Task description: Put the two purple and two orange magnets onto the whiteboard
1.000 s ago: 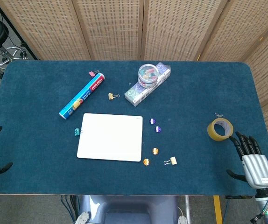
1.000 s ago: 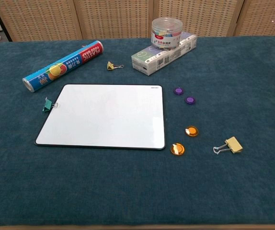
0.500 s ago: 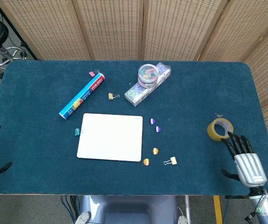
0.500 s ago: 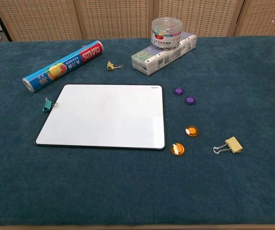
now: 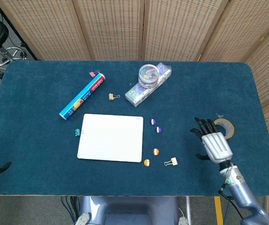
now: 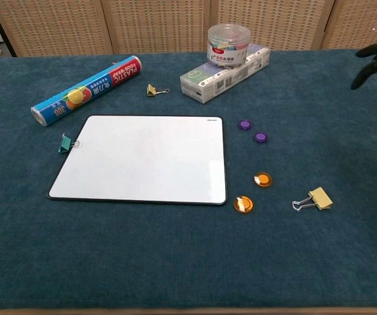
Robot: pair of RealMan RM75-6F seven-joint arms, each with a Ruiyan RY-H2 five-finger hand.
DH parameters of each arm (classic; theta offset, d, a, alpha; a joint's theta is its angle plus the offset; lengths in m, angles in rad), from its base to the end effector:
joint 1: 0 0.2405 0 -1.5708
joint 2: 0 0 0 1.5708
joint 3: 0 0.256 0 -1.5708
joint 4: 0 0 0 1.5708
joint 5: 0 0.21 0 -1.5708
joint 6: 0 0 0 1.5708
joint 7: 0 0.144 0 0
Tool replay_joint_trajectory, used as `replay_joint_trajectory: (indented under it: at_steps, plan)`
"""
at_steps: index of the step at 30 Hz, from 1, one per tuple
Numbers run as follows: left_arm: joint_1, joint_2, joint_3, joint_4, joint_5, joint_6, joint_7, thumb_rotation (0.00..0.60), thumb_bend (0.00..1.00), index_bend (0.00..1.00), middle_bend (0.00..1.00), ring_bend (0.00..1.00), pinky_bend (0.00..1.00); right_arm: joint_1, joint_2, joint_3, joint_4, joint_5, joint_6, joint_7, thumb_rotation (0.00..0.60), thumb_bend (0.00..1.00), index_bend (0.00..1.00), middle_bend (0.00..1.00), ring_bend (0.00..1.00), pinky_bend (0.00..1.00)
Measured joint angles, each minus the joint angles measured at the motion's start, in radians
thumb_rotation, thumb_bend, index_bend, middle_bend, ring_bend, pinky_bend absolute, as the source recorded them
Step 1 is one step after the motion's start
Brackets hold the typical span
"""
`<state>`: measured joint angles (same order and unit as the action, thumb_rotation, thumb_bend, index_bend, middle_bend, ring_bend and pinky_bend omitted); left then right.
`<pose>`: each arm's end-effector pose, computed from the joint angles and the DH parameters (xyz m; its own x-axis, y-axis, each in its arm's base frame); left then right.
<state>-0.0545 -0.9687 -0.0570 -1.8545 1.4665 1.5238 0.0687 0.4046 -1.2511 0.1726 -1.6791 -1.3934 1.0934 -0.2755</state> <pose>-0.2794 0.1704 0.1913 0.3723 -0.0221 0.9278 0.9277 0.0379 -0.3714 -0.2220 -0.2817 0.0801 0.4842 -0.1479 0.8624 -0.8548 -0.2906 0.4301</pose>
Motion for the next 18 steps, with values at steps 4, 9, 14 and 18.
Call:
replay_joint_trajectory:
  at_steps: [4, 9, 14, 18]
  plan:
    - [-0.007, -0.004, -0.004, 0.003, -0.012, -0.013, 0.006, 0.6, 0.07, 0.0, 0.0, 0.0, 0.0, 0.09, -0.087, 0.036, 0.058, 0.057, -0.069, -0.05, 0.6, 0.0, 0.29, 0.0, 0.0, 0.0]
    - [-0.017, -0.018, -0.015, 0.015, -0.023, -0.019, 0.011, 0.6, 0.07, 0.0, 0.0, 0.0, 0.0, 0.193, -0.216, 0.083, 0.178, 0.161, -0.16, -0.055, 0.6, 0.09, 0.31, 0.0, 0.0, 0.0]
    - [-0.018, -0.02, -0.019, 0.017, -0.03, -0.018, 0.013, 0.6, 0.07, 0.0, 0.0, 0.0, 0.0, 0.27, -0.295, 0.118, 0.287, 0.241, -0.229, -0.037, 0.6, 0.11, 0.32, 0.0, 0.0, 0.0]
    - [-0.024, -0.022, -0.024, 0.015, -0.05, -0.03, 0.02, 0.6, 0.07, 0.0, 0.0, 0.0, 0.0, 0.323, -0.343, 0.137, 0.367, 0.282, -0.264, -0.029, 0.6, 0.12, 0.34, 0.0, 0.0, 0.0]
